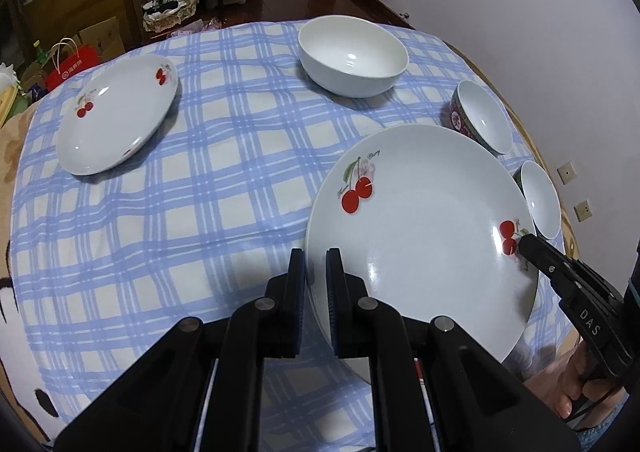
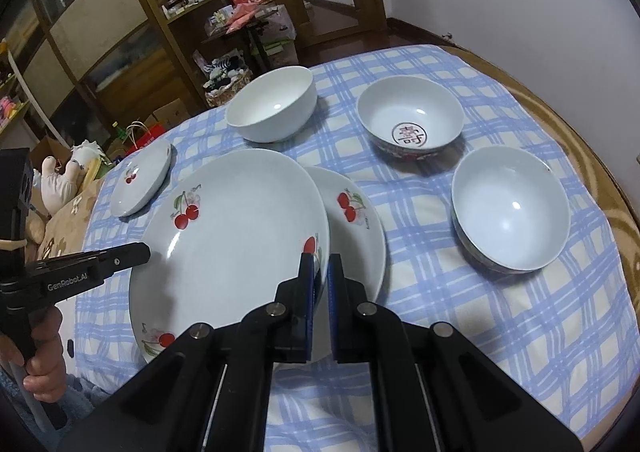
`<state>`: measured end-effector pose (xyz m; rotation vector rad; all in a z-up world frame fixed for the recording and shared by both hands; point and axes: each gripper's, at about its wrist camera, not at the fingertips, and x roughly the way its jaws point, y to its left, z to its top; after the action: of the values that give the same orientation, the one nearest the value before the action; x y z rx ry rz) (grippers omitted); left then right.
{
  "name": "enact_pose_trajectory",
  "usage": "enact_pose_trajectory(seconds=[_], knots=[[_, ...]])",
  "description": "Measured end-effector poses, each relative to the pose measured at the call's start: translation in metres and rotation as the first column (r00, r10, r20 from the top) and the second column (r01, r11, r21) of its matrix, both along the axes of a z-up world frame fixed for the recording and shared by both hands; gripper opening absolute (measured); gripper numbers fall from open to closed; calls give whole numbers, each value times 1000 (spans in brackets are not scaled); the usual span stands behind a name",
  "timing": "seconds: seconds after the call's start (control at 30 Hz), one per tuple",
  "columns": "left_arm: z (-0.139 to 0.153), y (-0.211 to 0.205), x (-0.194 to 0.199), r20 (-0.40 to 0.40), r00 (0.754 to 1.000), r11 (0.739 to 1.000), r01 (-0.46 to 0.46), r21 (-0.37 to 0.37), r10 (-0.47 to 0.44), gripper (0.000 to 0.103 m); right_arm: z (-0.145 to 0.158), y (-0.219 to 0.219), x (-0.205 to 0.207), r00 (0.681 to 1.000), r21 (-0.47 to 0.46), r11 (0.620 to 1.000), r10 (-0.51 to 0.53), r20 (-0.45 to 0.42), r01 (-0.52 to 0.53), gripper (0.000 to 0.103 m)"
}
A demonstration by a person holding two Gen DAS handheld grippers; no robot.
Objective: Organize plates and bowls
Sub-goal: 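Carry the held cherry plates toward the bowls with both grippers, lowering them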
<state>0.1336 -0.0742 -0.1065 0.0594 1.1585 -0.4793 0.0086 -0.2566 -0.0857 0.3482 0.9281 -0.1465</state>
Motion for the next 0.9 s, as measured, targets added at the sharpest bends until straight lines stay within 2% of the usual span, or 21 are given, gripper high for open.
enact_pose_trajectory(seconds=[0.1,0.33,0.6,0.9], knots=[[-7,-11,-1,7,999,998,35,57,-35,10,-5,-5,2,1000,6,1000,-4,-13,4,7],[-24,-21,5,-16,998,995,59,84,-58,10,-20,-11,9,999,-4,1000,-5,-42,5,7],[-30,-19,6,-24,999,998,44,45,-43,10,-30,-16,10,997,10,1000,-21,-70,21,7],[-36,-31,1,-13,998,995,61,84,-60,10,-32,-19,15,996,-17,999,-48,-77,47,7]])
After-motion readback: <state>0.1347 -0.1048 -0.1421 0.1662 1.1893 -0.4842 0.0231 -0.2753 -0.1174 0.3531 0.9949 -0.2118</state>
